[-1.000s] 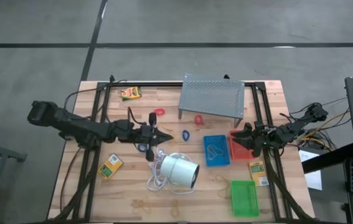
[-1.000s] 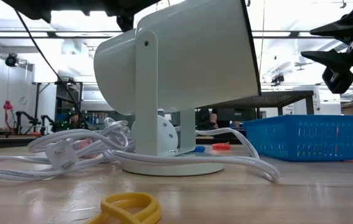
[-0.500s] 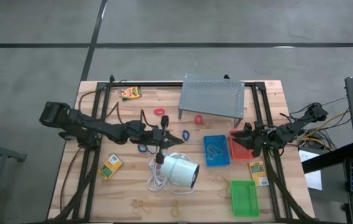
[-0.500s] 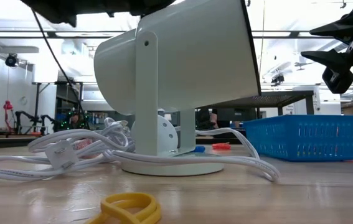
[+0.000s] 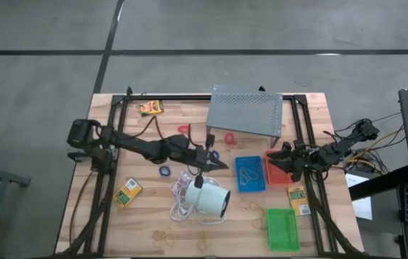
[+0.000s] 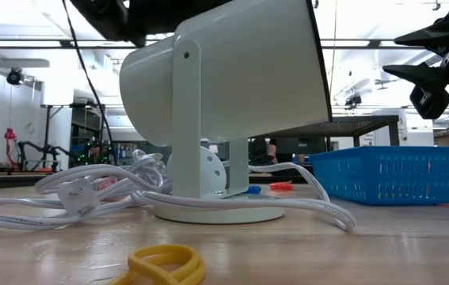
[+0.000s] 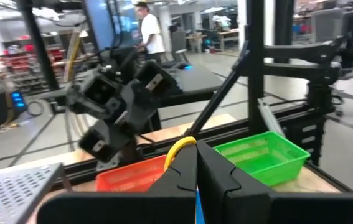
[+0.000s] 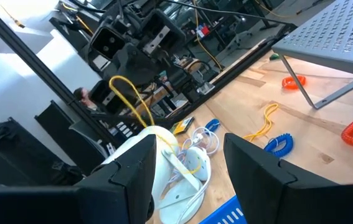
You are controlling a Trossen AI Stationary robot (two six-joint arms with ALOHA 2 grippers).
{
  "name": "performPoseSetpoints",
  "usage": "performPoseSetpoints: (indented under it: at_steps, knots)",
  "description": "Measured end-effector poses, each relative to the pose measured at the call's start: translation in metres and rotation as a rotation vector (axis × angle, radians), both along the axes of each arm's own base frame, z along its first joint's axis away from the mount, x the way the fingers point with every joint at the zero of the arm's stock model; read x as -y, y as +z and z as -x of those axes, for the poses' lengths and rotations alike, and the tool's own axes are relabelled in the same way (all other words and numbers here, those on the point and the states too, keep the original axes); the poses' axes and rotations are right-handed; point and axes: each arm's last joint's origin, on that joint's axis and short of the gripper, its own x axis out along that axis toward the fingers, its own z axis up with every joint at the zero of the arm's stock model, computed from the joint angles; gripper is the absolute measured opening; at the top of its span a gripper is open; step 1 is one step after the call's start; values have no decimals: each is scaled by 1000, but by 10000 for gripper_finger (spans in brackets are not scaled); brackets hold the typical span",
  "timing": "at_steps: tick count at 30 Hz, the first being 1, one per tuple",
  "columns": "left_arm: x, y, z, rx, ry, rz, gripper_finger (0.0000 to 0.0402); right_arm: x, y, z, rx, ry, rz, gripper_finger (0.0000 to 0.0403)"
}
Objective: Pick & Place Office Desk Supplies
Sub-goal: Put the yellow rubber band into the blue bin
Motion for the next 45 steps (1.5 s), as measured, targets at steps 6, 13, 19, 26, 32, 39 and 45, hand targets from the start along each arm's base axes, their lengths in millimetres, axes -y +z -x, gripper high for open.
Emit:
performPoseSetpoints:
  at_steps: [6, 13, 19, 26, 32, 39, 45]
  knots:
    - [2, -4, -17, -1, -25, 0, 2, 0, 0, 0, 0, 0, 0, 185]
    - [3, -12, -28, 10, -55, -65, 2, 0, 0, 0, 0, 0, 0, 185]
    - [2, -14, -27, 29, -52, -98, 2, 0, 0, 0, 0, 0, 0, 185]
    - [1, -14, -28, 26, -47, -99, 2, 0, 0, 0, 0, 0, 0, 185]
    - [-11, -15, -28, 1, 11, -51, 2, 0, 0, 0, 0, 0, 0, 185]
    - [-23, -18, -29, -35, 39, -25, 2, 0, 0, 0, 0, 0, 0, 185]
    - [-25, -26, -31, -60, 44, -21, 2, 0, 0, 0, 0, 0, 0, 185]
